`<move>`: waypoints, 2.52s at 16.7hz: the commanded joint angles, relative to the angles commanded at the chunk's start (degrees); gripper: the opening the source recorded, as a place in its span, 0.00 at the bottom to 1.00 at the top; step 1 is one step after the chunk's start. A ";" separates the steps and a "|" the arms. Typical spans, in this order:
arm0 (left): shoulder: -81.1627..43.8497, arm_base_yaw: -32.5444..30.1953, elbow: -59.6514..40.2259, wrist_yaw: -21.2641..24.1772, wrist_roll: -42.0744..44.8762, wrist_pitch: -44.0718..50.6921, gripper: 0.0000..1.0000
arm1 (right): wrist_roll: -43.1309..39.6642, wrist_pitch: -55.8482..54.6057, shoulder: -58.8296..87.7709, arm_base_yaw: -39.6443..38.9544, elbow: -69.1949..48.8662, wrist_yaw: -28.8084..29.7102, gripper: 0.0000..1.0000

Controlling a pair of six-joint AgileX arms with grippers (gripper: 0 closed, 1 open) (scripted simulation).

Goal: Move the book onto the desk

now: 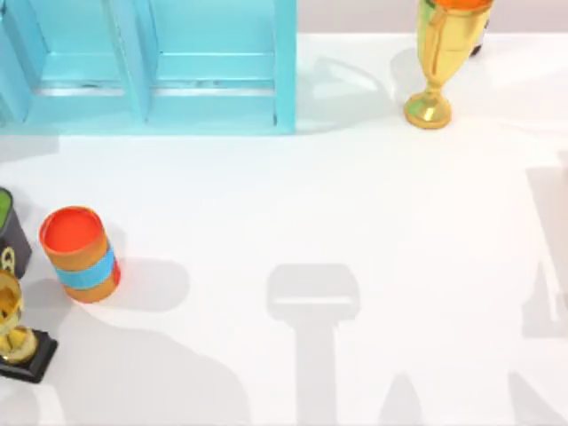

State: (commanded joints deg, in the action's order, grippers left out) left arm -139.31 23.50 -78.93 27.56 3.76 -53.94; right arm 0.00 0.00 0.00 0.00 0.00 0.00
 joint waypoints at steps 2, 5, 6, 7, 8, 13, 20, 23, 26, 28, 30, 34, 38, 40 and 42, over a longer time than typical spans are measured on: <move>0.00 0.00 0.00 0.00 0.00 0.00 0.40 | 0.00 0.00 0.00 0.00 0.00 0.00 1.00; 0.00 0.00 0.00 0.00 0.00 0.00 0.17 | 0.00 0.00 0.00 0.00 0.00 0.00 1.00; 0.00 0.00 0.00 0.00 0.00 0.00 0.10 | 0.00 0.00 0.00 0.00 0.00 0.00 1.00; 0.00 0.00 0.00 0.00 0.00 0.00 0.02 | 0.00 0.00 0.00 0.00 0.00 0.00 1.00; 0.00 0.00 0.00 0.00 0.00 0.00 0.00 | 0.00 0.00 0.00 0.00 0.00 0.00 1.00; 0.00 0.00 0.00 0.00 0.00 0.00 0.00 | 0.00 0.00 0.00 0.00 0.00 0.00 1.00; 3.80 -0.03 2.82 1.24 -0.25 3.48 0.00 | 0.00 0.00 0.00 0.00 0.00 0.00 1.00; 12.34 1.66 8.20 4.04 -0.06 9.52 0.00 | 0.00 0.00 0.00 0.00 0.00 0.00 1.00; 24.76 4.72 14.49 7.62 0.64 16.43 0.00 | 0.00 0.00 0.00 0.00 0.00 0.00 1.00; 33.66 7.30 18.55 10.16 1.17 21.13 0.00 | 0.00 0.00 0.00 0.00 0.00 0.00 1.00; 42.24 10.03 22.02 12.41 1.62 25.47 0.00 | 0.00 0.00 0.00 0.00 0.00 0.00 1.00; 54.63 14.87 26.28 15.18 2.47 31.04 0.00 | 0.00 0.00 0.00 0.00 0.00 0.00 1.00; 57.63 16.51 27.12 15.78 2.85 32.30 0.00 | 0.00 0.00 0.00 0.00 0.00 0.00 1.00; 57.63 16.51 27.12 15.78 2.85 32.30 0.00 | 0.00 0.00 0.00 0.00 0.00 0.00 1.00; 57.28 16.23 27.06 15.66 2.92 32.21 0.00 | 0.00 0.00 0.00 0.00 0.00 0.00 1.00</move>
State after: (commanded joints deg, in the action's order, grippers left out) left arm -82.02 39.74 -51.87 43.23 6.68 -21.73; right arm 0.00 0.00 0.00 0.00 0.00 0.00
